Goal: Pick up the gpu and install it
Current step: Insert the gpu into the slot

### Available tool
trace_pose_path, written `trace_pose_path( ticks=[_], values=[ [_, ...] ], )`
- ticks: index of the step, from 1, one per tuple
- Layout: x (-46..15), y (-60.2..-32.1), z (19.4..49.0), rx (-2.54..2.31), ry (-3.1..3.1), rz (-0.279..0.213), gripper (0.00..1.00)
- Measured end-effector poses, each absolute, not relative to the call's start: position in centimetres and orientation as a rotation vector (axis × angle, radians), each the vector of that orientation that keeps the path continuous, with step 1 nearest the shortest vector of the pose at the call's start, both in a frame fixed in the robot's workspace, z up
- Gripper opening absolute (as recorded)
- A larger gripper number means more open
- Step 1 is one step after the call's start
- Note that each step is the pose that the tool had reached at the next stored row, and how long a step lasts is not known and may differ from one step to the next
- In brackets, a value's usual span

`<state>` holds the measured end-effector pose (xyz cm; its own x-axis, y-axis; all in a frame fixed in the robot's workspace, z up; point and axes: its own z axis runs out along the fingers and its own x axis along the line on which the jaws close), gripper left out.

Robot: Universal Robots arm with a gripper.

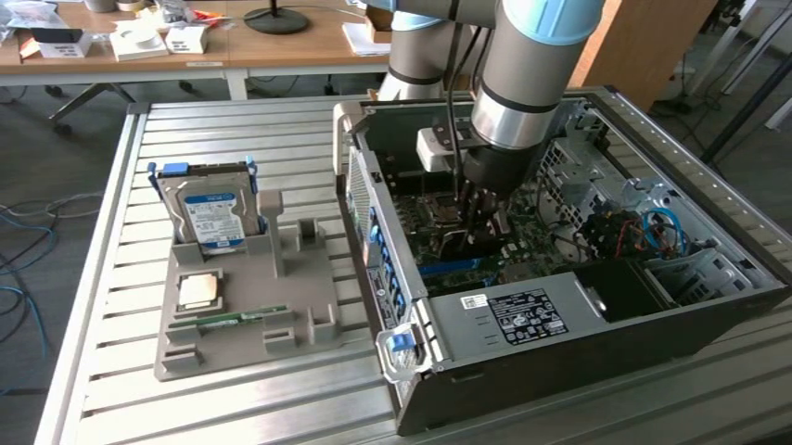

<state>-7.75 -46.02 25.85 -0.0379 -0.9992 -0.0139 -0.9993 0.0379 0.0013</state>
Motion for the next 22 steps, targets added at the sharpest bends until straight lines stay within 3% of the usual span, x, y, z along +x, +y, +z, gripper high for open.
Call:
trace_pose_path(
  ticks=[22],
  values=[
    [-7.76,-46.02,25.19,-2.173,2.257,0.016,0.26]
  ],
)
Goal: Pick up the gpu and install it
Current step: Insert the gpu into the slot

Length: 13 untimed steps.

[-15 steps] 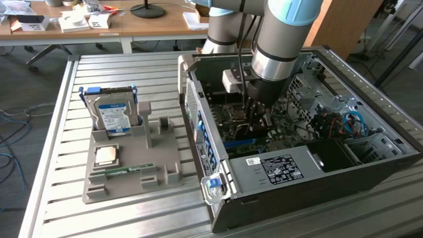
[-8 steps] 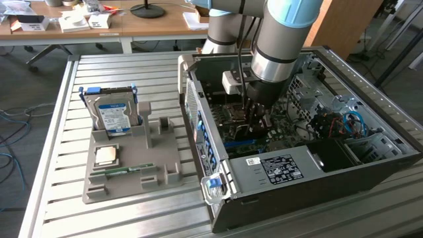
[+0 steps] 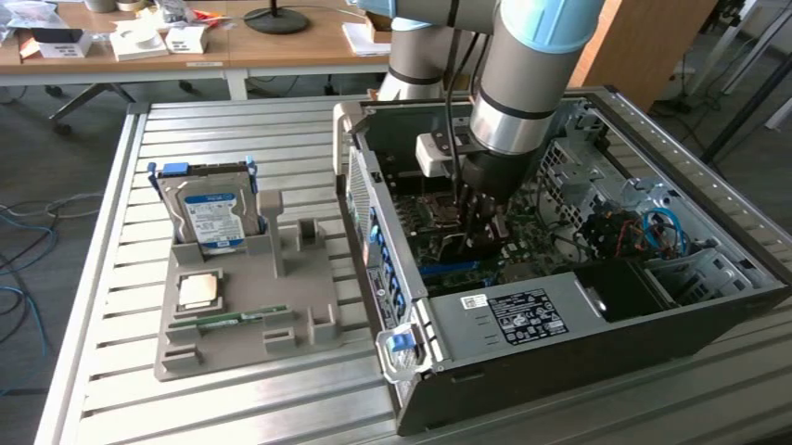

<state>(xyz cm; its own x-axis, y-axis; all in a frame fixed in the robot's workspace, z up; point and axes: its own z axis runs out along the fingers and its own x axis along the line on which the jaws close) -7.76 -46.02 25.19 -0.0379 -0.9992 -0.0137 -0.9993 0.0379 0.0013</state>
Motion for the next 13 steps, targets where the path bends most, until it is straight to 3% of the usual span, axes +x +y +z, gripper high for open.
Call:
trace_pose_path(
  ticks=[13],
  values=[
    [-7.77,-46.03,25.06,-2.173,2.256,0.017,0.26]
  ],
)
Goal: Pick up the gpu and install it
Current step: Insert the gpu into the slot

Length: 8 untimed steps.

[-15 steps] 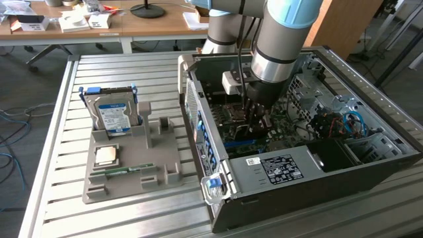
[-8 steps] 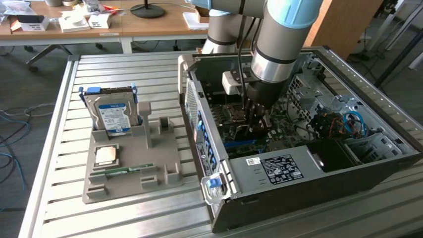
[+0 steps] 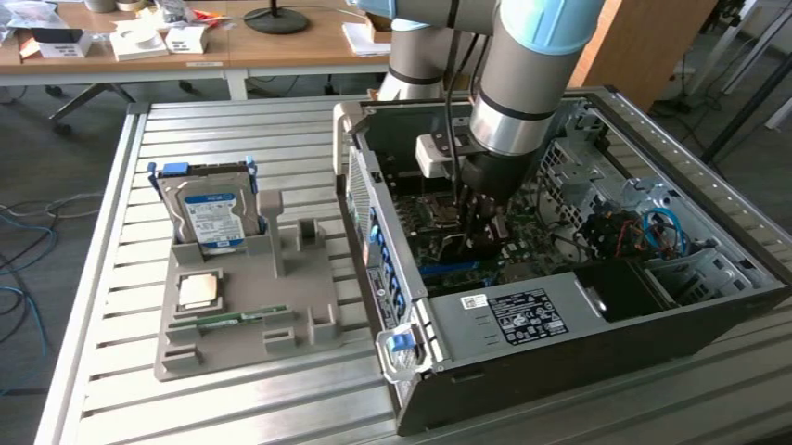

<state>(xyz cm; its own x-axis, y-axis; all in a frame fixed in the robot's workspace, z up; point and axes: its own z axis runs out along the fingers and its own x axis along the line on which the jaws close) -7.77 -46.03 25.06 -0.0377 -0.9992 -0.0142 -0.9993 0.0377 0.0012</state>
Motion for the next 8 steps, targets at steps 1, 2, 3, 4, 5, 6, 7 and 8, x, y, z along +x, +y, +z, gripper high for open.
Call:
trace_pose_path(
  ticks=[1,2,3,4,5,6,7,8],
  values=[
    [-7.77,-46.03,25.05,-2.173,2.256,0.017,0.26],
    [-7.78,-46.02,25.05,-2.172,2.256,0.017,0.26],
    [-7.78,-46.02,25.06,-2.172,2.256,0.017,0.26],
    [-7.78,-46.02,25.11,-2.172,2.256,0.017,0.26],
    [-7.78,-46.02,25.19,-2.172,2.256,0.017,0.26],
    [-7.79,-46.02,25.29,-2.172,2.256,0.017,0.26],
    [-7.79,-46.02,25.39,-2.172,2.256,0.017,0.26],
    [-7.79,-46.02,25.49,-2.172,2.256,0.017,0.26]
  ],
)
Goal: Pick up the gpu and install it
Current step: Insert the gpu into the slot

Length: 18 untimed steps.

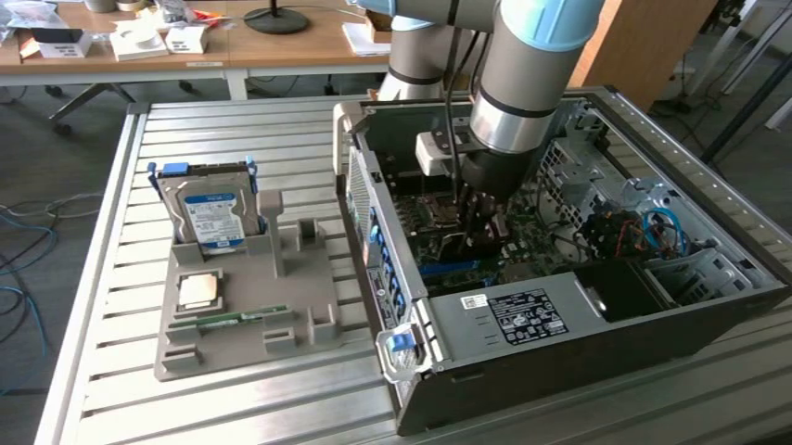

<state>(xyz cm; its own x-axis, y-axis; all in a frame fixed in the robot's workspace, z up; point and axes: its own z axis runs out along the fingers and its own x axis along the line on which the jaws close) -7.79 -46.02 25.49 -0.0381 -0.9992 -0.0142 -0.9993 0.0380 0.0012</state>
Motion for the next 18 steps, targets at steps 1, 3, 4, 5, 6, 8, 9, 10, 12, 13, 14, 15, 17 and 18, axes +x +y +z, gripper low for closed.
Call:
trace_pose_path(
  ticks=[1,3,4,5,6,8,9,10,12,13,14,15,17,18],
  values=[
    [-7.79,-46.02,25.58,-2.172,2.256,0.017,0.26],
    [-7.78,-46.02,25.63,-2.172,2.256,0.017,0.26],
    [-7.78,-46.02,25.63,-2.172,2.256,0.017,0.26],
    [-7.77,-46.02,25.64,-2.172,2.256,0.017,0.26],
    [-7.76,-46.03,25.64,-2.172,2.256,0.017,0.26],
    [-7.73,-46.03,25.65,-2.172,2.256,0.017,0.26],
    [-7.70,-46.03,25.65,-2.172,2.256,0.017,0.26],
    [-7.67,-46.03,25.65,-2.173,2.256,0.017,0.26],
    [-7.66,-46.02,25.64,-2.172,2.256,0.017,0.26],
    [-7.66,-46.02,25.64,-2.172,2.256,0.017,0.26],
    [-7.66,-46.02,25.64,-2.172,2.256,0.017,0.26],
    [-7.66,-46.02,25.64,-2.172,2.256,0.016,0.26],
    [-7.65,-46.02,25.63,-2.171,2.252,0.012,0.26],
    [-7.65,-46.02,25.63,-2.171,2.251,0.010,0.26]
  ],
)
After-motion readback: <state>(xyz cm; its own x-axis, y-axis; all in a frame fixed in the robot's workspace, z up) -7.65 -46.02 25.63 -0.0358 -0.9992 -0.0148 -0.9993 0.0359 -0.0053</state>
